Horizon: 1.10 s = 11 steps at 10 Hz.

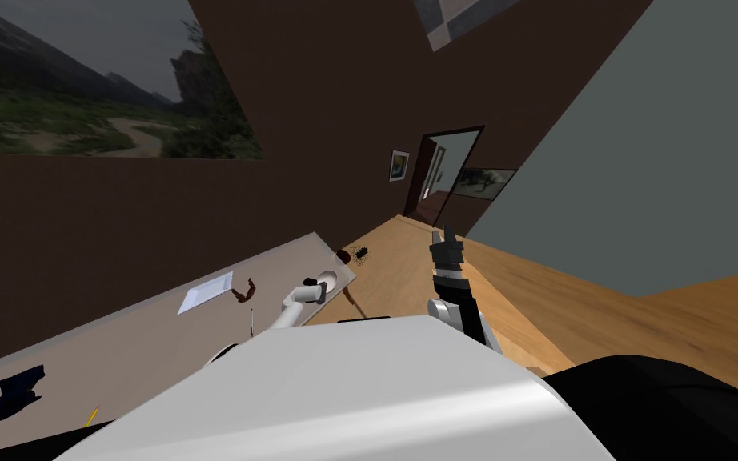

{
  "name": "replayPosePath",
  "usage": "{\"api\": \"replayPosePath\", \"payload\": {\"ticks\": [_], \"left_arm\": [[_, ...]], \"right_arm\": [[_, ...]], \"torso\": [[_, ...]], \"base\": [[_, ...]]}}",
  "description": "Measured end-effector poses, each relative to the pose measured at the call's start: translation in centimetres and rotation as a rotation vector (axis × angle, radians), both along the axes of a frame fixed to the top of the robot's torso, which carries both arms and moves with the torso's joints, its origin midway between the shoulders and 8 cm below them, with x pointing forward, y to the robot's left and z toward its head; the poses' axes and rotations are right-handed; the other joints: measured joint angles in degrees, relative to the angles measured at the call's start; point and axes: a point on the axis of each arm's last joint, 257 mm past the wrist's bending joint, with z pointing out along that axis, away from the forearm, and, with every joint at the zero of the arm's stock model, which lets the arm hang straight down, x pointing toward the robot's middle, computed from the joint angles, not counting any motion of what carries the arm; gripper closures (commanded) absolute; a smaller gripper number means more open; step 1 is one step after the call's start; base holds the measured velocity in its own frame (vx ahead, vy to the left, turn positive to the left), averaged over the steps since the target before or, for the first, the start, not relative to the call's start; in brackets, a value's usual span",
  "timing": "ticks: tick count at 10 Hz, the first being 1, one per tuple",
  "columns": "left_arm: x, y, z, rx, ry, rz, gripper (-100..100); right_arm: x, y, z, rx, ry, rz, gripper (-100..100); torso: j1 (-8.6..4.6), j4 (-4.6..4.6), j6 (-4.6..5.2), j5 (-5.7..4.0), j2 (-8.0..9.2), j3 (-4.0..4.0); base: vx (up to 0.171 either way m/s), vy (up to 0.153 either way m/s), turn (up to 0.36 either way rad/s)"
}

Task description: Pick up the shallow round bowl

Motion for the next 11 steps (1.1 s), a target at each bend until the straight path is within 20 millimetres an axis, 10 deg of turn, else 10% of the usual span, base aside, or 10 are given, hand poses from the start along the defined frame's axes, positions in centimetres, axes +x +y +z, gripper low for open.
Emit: {"api": "replayPosePath", "payload": {"ticks": [5,6,10,11], "left_arm": [[-1.6,5.0,-1.5,0.003,-0.002,0.092,-100],[-1.6,5.2,-1.5,0.004,-0.006,0.094,100],[-1.7,5.1,-1.5,0.001,-0.003,0.097,100],[-1.7,5.1,-1.6,0.001,-0.002,0.098,0]], "right_arm": [[0.0,0.0,0.0,0.000,0.000,0.000,0],[0.0,0.0,0.0,0.000,0.000,0.000,0],[0.0,0.0,0.0,0.000,0.000,0.000,0],[0.0,0.0,0.0,0.000,0.000,0.000,0]], "torso": [[-0.06,0.01,0.00,-0.02,0.05,0.03],[0.00,0.01,-0.03,-0.01,0.02,0.02],[0.03,0.03,0.03,-0.03,-0.02,0.01],[0.02,0.04,0.03,-0.04,-0.01,0.02]], "base": [[-0.012,-0.025,-0.138],[0.000,0.000,0.000],[0.000,0.000,0.000],[0.000,0.000,0.000]]}}
